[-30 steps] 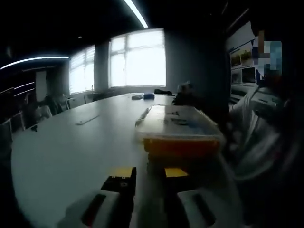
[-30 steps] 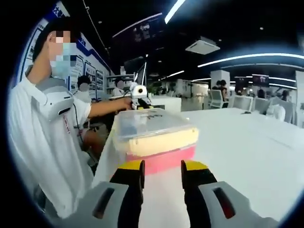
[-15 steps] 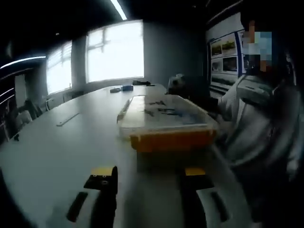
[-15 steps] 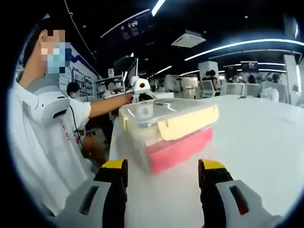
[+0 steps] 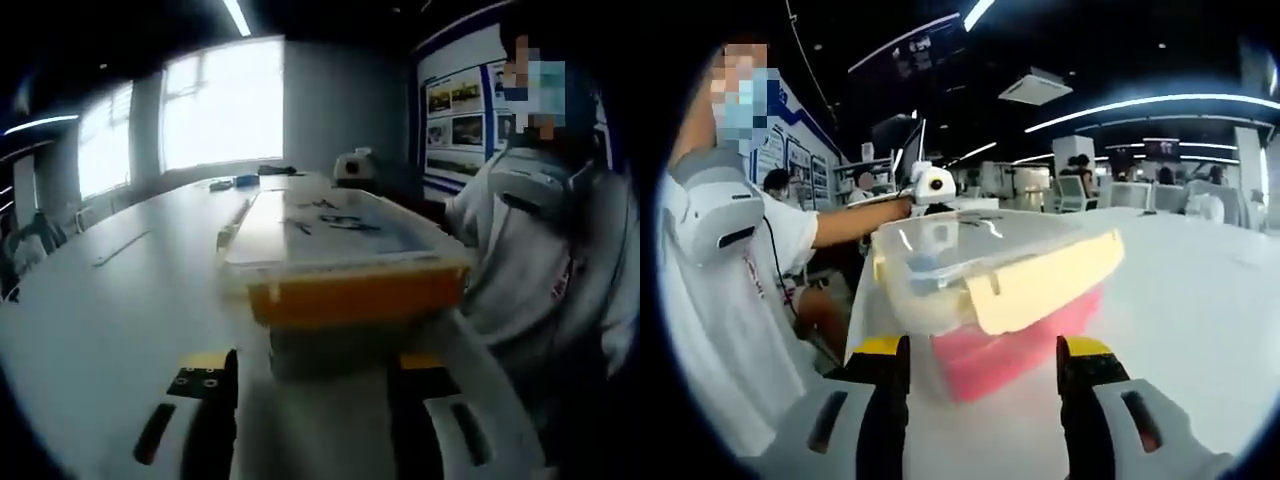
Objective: Arrange the small medicine boxes into an aligned row inside the storage area until every box is upright, visible, and separated from the surrounding clutter.
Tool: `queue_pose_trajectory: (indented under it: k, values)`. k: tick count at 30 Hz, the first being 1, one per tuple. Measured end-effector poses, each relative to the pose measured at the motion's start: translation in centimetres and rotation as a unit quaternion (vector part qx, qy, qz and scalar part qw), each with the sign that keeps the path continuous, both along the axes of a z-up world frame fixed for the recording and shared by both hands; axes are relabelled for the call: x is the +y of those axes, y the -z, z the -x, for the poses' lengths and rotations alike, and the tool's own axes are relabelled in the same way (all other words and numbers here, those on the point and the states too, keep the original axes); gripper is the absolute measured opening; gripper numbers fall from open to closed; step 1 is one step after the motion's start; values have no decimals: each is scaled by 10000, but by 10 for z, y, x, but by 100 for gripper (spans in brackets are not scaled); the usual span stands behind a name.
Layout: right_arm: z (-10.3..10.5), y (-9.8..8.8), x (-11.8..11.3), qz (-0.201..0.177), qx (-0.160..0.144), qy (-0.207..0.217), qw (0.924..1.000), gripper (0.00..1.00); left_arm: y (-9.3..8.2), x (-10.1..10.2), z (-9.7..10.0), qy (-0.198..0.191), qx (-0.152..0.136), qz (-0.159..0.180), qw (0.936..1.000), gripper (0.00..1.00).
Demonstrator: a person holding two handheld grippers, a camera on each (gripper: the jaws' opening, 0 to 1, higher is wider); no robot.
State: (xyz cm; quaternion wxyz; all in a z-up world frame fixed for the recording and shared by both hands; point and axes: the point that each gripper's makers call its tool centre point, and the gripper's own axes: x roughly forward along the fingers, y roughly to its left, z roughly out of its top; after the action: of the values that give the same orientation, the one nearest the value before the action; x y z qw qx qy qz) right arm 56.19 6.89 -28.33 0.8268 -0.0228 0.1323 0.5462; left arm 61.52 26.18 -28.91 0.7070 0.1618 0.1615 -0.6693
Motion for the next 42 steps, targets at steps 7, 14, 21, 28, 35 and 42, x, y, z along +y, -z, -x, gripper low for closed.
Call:
queue_pose_trajectory:
  k: [7,14,21,28,35,42]
  values:
    - [-3,-2,1,-8,3,65,10000,64,5,-3,0,165,-77,-225,9996,61]
    - [-16,-9,3,21,-31,-13,10000,65,3,3,8,52,-83,-176,9998,43]
    - [-36,-15,-1,-156,-69,-34,9998,59,-2,3,25,-119,-115,-55,9998,39]
    - [-53,-16,-7,-154,6,-220,9996,56,-4,-1,42,-275,-44,-17,9996,35]
    - [-61,-19,-17,-449,21,-149,9989,48,-8,3,65,-111,-58,-100,9999,28]
    - [-39,-26,-36,-324,-224,-73,9992,36,-26,37,40,-938,-323,-24,9951,24]
